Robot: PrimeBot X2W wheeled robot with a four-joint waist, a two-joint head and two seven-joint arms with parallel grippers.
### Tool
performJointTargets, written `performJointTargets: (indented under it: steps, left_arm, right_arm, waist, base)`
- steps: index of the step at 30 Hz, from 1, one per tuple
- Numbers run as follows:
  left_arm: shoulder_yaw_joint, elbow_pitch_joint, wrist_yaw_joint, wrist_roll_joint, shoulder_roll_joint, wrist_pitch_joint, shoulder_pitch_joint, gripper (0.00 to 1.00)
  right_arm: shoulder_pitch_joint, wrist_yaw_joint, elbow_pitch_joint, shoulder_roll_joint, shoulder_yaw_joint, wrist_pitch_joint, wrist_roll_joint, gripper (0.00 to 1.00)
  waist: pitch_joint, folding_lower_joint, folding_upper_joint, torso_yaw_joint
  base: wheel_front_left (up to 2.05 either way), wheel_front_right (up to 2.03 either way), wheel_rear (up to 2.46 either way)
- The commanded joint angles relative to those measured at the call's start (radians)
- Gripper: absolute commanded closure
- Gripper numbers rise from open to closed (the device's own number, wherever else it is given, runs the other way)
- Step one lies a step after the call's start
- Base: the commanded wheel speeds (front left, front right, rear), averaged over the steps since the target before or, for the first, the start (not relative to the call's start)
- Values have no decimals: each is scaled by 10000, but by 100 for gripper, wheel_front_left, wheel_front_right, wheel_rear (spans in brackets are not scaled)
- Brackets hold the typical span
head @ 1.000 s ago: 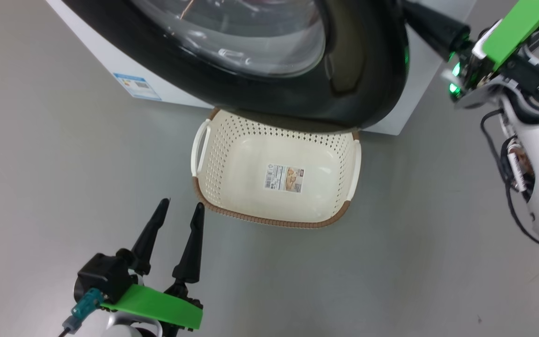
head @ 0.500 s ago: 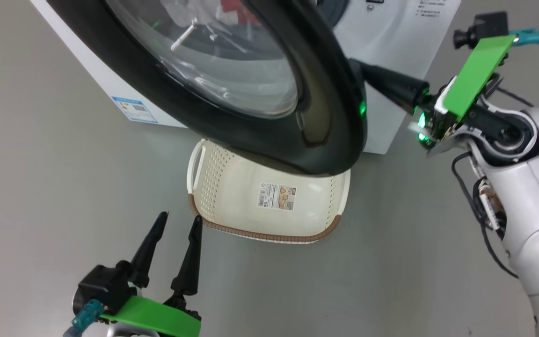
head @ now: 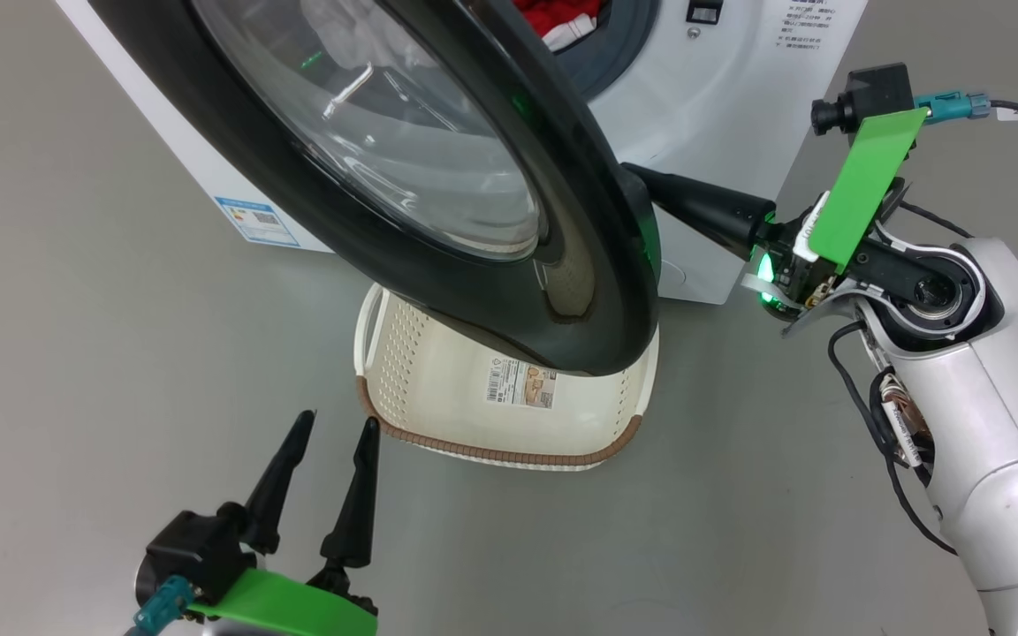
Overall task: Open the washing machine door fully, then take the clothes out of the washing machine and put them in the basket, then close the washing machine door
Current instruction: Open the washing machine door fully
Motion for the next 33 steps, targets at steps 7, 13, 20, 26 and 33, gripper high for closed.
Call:
performJointTargets:
  steps: [7,13,20,26,33]
  left_arm:
    - [413,-344,-54,5,133,-93,1,0]
    - [370,-314,-54,-74,143,-93,35,0]
    - [484,-322,-54,-126,194,-93,185,0]
    - [647,-297,-54,-140,253,-93,374,0]
    - [772,-222,-54,-172,315,-93,652,0]
  right_arm:
    - [109,79,-127,210,-166,-852,-676,55]
    - [413,79,30,109,-348,-1536,-1009,0]
    - [1198,79,150,49,-389,-2144,-1227,0]
    - [2067,79,157,36,-486,-2615,-1220,0]
    - [3216,79,109,20,-543,-3028,-1166,0]
  waist:
    - [33,0,-1,-42]
    - [-100,0,-1,-116]
    - [-333,0,-1,-314]
    - [-565,0,-1,-560]
    - [-921,0,-1,-830]
  base:
    - [0,0,0]
    - [0,0,0]
    - [0,0,0]
    - [0,0,0]
    - [0,0,0]
